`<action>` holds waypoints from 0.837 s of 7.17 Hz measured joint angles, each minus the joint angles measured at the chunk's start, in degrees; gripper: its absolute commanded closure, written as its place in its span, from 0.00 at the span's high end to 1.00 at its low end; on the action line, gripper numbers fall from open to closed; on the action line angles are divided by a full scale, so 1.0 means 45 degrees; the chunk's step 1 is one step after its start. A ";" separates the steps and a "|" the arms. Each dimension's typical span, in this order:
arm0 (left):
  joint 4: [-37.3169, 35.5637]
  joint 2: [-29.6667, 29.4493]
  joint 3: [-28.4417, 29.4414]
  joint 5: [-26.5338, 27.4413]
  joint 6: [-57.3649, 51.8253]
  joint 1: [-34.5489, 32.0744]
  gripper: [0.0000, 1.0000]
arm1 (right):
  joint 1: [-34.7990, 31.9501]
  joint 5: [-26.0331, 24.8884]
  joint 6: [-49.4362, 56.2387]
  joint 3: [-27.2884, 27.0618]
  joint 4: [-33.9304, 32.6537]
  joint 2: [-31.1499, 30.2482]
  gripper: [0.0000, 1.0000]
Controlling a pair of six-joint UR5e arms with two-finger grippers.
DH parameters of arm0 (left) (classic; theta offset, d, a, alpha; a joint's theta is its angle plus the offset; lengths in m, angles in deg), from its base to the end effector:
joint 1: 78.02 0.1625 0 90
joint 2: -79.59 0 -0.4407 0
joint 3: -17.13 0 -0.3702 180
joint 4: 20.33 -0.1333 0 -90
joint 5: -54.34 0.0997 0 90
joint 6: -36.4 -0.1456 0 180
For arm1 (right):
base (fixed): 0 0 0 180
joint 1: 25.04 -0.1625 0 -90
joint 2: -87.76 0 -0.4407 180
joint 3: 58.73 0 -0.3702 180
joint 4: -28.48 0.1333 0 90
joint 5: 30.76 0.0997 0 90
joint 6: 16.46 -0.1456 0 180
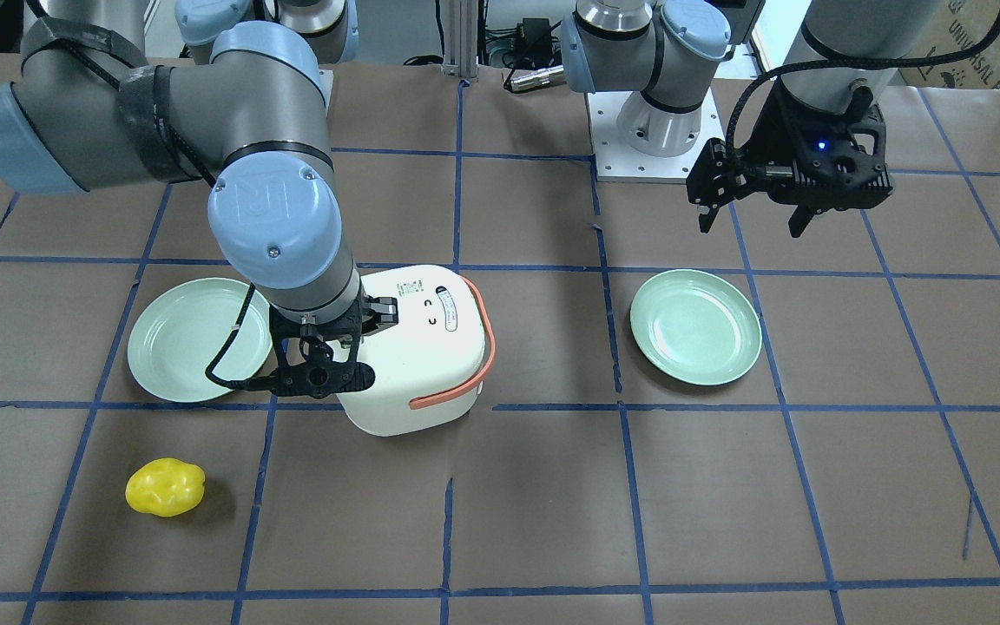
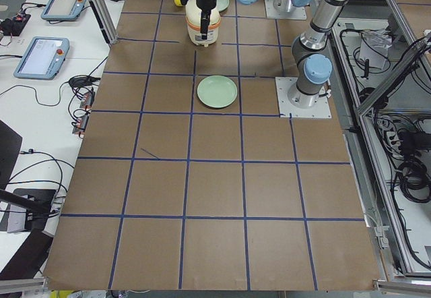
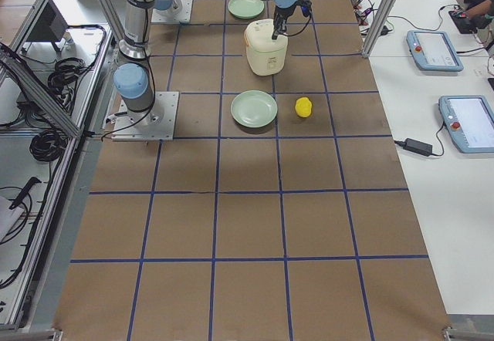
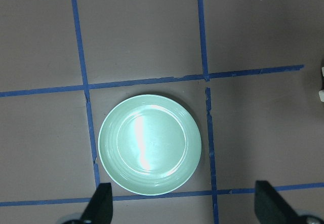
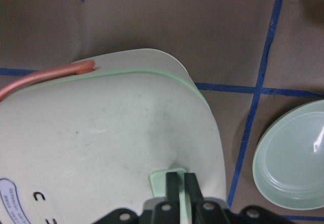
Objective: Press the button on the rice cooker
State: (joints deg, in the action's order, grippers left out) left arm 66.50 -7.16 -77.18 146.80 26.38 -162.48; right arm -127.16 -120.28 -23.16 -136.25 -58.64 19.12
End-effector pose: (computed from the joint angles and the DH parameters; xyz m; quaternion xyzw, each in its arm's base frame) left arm -0.0830 -0.4603 0.4539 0.0387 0.9989 -0.0153 0.0238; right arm 0.2563 -0.5527 0.3529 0.0466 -0.9936 -0.1017 0.0126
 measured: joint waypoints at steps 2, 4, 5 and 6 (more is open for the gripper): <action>0.0000 0.0001 0.0000 0.0000 0.0000 0.0000 1.00 | 0.0110 -0.0146 -0.0024 0.0569 0.0835 -0.1077 1.00; 0.0000 0.0001 0.0000 -0.0001 0.0000 0.0000 1.00 | 0.0891 -0.0734 0.0453 0.0895 0.1310 -0.1992 1.00; 0.0000 0.0000 0.0000 0.0000 0.0000 0.0000 1.00 | 0.1390 -0.0835 0.0977 0.0915 0.1361 -0.2228 1.00; 0.0000 0.0000 0.0000 0.0000 0.0000 0.0000 1.00 | 0.1694 -0.0900 0.1270 0.0878 0.1352 -0.2331 1.00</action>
State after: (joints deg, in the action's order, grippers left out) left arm 66.50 -7.16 -77.18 146.80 26.39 -162.48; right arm -119.53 -124.32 -17.45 -132.30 -52.55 8.64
